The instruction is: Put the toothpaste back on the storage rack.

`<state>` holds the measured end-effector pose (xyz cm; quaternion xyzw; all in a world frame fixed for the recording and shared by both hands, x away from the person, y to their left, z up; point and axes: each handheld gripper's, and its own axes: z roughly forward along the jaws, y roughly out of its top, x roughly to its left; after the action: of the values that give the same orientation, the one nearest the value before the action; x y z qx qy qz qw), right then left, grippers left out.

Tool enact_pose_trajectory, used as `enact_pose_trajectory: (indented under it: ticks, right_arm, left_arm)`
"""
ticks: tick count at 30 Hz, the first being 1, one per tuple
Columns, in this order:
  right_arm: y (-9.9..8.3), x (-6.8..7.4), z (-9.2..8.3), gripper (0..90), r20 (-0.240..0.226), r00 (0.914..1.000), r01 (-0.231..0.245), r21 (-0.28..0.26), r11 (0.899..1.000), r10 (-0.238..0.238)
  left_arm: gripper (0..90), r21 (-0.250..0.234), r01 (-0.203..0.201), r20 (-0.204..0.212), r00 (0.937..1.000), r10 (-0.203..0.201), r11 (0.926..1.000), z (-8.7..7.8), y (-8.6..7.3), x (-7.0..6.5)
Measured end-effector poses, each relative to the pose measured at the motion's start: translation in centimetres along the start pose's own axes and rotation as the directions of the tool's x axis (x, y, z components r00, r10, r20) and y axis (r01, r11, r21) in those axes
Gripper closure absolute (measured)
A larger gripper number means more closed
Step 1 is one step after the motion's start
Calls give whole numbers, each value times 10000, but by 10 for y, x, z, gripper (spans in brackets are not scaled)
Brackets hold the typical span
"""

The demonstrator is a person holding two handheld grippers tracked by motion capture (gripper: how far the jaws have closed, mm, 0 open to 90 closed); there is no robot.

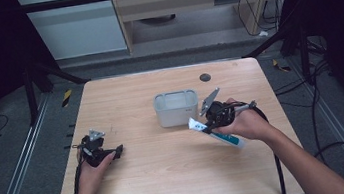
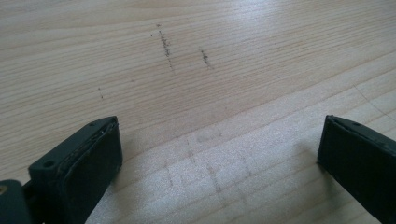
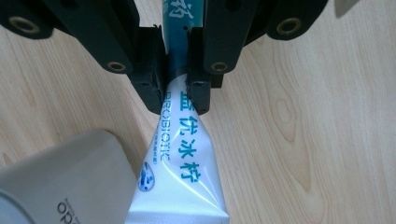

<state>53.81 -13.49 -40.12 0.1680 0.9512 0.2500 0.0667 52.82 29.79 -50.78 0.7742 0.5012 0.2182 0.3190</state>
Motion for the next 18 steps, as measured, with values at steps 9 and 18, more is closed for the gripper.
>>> enact_pose_trajectory:
  ticks: [9,18]
  right_arm:
    - [11,12,-12,793,368,9992,-120,-1064,9943,160]
    - [22,22,-17,793,766,9965,-195,-1917,9813,348]
  left_arm:
    - [0,2,-8,-2,10000,8,10000,0,0,0]
    - [0,3,-10,-4,10000,10,10000,0,0,0]
